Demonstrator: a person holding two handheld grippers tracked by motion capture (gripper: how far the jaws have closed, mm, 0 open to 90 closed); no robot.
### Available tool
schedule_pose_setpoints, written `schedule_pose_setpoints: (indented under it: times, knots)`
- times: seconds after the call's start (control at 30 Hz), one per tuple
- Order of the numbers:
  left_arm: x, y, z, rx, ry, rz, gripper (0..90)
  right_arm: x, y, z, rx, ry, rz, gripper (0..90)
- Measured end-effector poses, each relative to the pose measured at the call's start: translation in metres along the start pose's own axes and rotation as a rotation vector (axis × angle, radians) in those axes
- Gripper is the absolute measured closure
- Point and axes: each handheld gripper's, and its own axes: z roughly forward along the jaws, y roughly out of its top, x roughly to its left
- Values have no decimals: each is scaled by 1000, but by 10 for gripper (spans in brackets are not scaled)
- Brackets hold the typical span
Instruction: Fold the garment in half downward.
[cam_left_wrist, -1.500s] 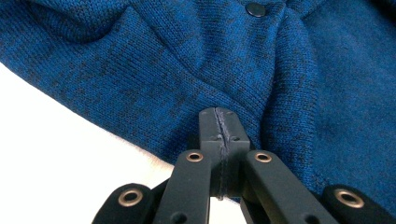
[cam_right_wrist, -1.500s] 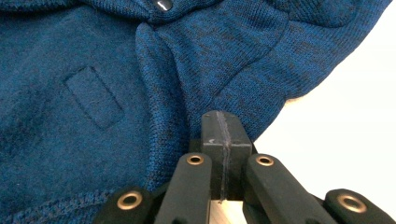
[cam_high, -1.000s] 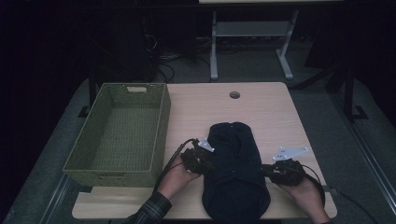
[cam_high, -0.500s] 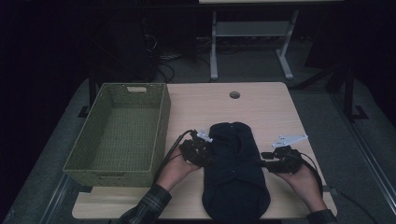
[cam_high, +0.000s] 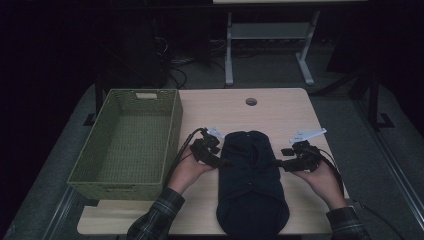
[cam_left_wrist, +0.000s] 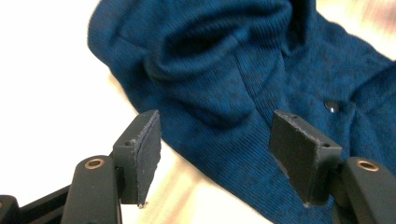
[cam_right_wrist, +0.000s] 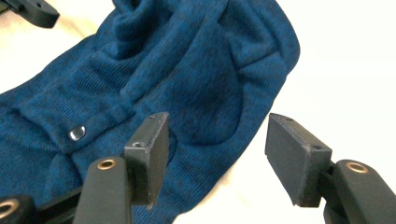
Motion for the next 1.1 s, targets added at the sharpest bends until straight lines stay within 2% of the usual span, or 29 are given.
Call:
schedule_pose_setpoints:
  times: [0.1,0.37,0.5,0.53,0.63,0.73,0.87,0.97,1.1]
  knots:
    - [4,6,-5,-27,14,-9,345,-2,5,0,-3,5,2,399]
    - [15,24,-9,-48,35,-29,344,-12,23,4,-6,-3,-8,409]
    - [23,31,-9,-66,50,-40,375,-18,32,8,-2,-1,2,413]
    - [25,33,-9,-71,53,-44,396,-22,36,10,-17,-1,8,427]
    - [33,37,-7,-66,80,-50,407,-26,41,13,-10,4,12,427]
    - [43,40,0,-59,91,-66,413,-31,47,17,-12,1,13,431]
    - [50,43,5,-53,91,-73,415,-37,54,24,3,0,7,427]
    - [57,46,12,-41,99,-71,415,-39,56,26,-6,-3,5,431]
    - [65,47,22,-37,98,-79,415,-42,59,33,9,5,22,425]
